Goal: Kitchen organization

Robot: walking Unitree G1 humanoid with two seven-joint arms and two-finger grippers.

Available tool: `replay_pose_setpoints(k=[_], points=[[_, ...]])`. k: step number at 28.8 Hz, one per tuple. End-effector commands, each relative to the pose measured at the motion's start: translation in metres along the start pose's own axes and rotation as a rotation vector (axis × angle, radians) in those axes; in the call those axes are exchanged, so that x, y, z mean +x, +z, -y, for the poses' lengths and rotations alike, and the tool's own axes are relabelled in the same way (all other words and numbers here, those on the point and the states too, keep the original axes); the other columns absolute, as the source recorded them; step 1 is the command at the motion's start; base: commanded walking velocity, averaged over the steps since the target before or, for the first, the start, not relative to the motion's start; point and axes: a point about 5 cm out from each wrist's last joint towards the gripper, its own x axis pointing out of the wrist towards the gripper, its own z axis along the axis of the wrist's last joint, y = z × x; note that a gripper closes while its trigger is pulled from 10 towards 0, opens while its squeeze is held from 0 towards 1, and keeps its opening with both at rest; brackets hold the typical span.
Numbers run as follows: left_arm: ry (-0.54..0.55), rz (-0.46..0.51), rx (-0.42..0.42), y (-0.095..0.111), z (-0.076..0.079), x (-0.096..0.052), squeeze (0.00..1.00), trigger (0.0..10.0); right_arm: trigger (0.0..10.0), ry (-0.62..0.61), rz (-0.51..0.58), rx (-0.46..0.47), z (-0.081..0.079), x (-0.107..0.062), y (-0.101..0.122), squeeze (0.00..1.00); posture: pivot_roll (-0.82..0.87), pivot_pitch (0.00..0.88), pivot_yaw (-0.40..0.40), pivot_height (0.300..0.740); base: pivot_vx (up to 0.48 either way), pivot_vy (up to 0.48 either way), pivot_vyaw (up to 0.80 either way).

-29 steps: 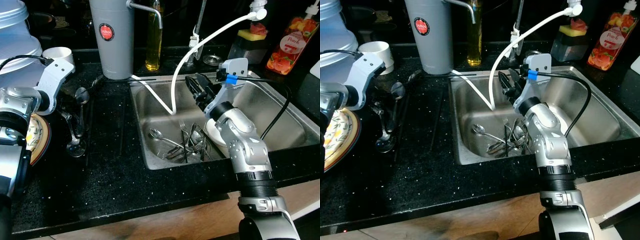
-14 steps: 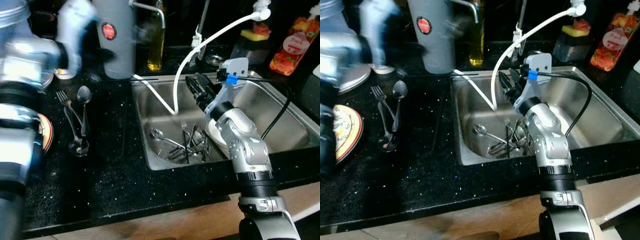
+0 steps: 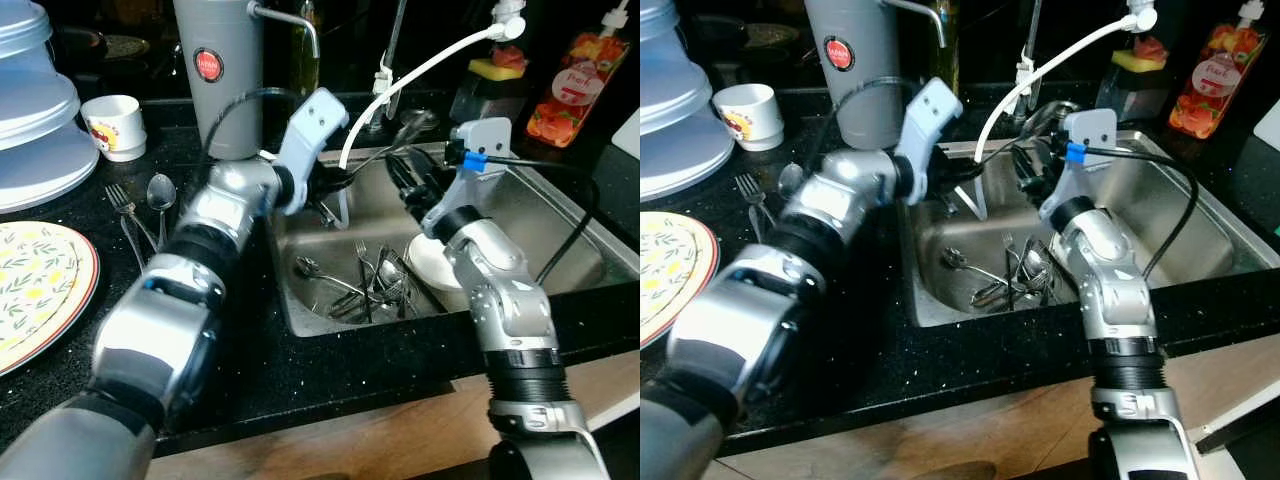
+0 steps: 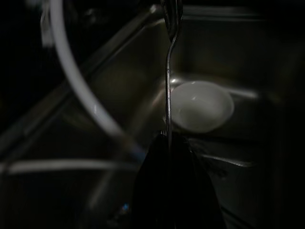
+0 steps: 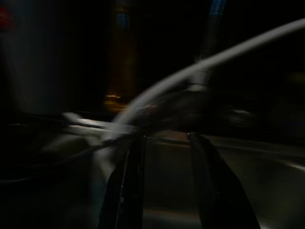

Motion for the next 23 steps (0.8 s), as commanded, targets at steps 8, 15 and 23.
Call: replay_pose_setpoints(k=[8, 15, 23], points=[[0.057, 0.118, -0.114, 0.004, 0.007, 0.004, 1.00, 10.0, 10.0, -0.066, -0.018, -0.049, 0.015, -0.007, -0.001, 0.00, 0.08, 0.069, -0.020, 0.740, 0.000, 0.000, 0.00], [0.139, 0.249, -0.113, 0.047, -0.029, -0.039, 0.00, 10.0, 10.0, -0.036, 0.031, 0.001, 0.004, -0.001, 0.008, 0.00, 0.10, 0.068, -0.023, 0.740, 0.000, 0.000, 0.00], [0.193, 0.236, -0.039, 0.060, -0.040, -0.073, 0.00, 10.0, 10.0, -0.027, 0.039, 0.032, 0.002, 0.002, 0.008, 0.00, 0.12, 0.060, -0.021, 0.740, 0.000, 0.000, 0.00]])
